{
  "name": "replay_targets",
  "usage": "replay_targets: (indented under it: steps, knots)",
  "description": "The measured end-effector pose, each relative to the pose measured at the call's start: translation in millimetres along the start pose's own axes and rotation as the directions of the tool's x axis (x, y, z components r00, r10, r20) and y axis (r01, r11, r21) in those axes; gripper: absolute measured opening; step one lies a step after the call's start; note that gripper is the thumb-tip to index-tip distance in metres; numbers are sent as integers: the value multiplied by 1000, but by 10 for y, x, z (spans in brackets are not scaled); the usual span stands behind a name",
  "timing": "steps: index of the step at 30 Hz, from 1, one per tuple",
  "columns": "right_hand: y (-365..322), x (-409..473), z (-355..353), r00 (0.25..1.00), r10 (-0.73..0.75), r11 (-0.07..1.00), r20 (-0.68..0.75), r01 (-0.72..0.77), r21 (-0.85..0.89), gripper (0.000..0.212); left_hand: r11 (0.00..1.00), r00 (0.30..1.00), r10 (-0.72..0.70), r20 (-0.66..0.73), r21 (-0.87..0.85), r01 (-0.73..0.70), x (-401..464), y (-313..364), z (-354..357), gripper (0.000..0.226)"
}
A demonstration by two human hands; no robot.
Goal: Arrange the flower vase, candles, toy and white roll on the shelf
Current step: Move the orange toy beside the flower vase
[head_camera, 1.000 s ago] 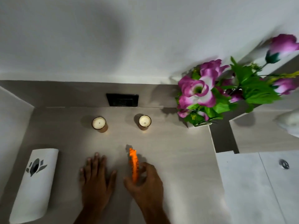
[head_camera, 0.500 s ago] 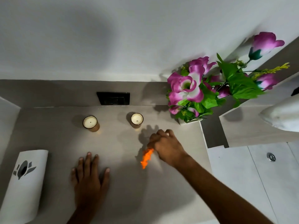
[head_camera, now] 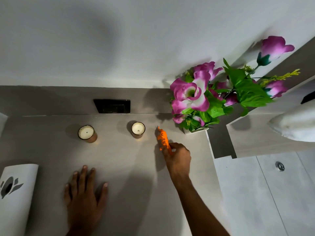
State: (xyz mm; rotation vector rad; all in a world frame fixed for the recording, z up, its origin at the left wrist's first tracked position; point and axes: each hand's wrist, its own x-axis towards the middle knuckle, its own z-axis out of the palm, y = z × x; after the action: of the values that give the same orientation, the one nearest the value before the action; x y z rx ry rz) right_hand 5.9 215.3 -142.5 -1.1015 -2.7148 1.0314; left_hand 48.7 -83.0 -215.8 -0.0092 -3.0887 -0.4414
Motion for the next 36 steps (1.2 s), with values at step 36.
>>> replay_targets:
  steps: [36]
  knots:
    - [-679,-1355,1575,597,-724,617,345,784,-61,51,965,960,-174,-218,-233,122,175,-324,-836,43]
